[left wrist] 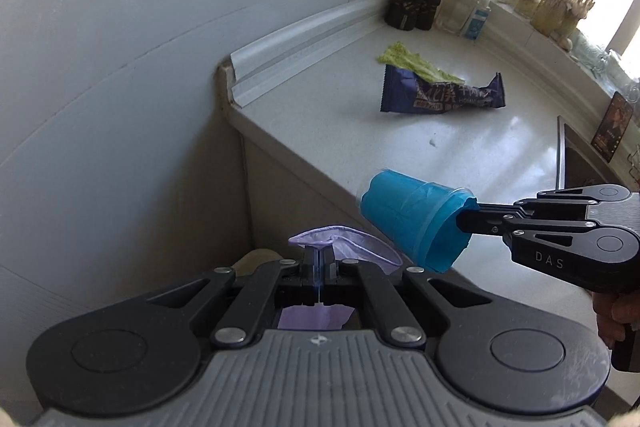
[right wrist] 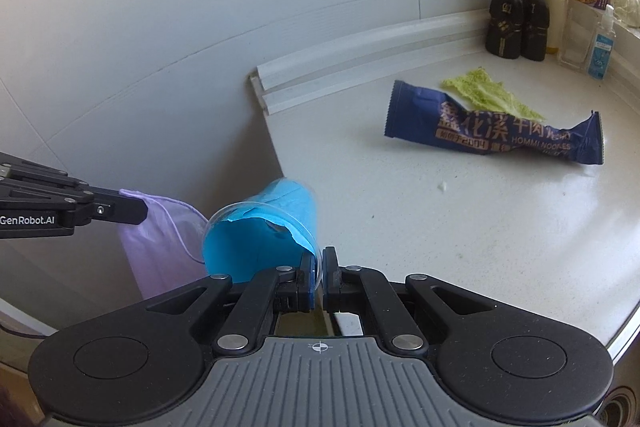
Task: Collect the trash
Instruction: 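Carry the held glove and cup down over the cream trash bin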
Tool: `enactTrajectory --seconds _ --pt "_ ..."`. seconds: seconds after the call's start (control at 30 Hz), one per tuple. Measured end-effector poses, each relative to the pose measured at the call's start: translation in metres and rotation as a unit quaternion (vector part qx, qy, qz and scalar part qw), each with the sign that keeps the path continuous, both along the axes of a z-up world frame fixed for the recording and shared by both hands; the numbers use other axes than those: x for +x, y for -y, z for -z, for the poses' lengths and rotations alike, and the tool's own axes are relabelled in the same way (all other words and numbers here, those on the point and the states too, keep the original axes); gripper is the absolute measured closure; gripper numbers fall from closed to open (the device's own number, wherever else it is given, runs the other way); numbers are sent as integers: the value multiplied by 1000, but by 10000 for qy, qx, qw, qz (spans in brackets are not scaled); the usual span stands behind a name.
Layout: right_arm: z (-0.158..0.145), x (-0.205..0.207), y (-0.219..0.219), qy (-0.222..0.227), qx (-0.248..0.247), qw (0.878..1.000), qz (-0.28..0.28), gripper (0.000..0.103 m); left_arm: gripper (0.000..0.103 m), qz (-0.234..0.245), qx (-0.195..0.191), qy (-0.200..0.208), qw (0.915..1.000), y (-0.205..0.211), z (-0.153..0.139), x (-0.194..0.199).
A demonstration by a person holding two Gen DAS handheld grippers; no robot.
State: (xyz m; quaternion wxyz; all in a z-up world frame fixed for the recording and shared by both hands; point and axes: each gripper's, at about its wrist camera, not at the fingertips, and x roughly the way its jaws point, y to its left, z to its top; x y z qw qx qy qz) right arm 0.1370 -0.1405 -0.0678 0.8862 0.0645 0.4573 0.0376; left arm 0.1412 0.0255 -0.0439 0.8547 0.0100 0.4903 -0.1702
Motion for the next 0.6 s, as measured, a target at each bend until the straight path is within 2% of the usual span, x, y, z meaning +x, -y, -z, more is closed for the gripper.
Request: enactTrajectory --seconds 0.3,0.43,0.6 --pt "37 -6 -27 -363 21 9993 10 101 103 -265 -120 -400 9988 -23 41 -7" --pt "62 -7 -38 -526 -38 9986 67 101 103 -436 -203 -562 9973 -33 64 -10" --pt "102 -9 -51 -804 -38 9966 169 101 103 -584 -104 -755 9954 -39 97 -10"
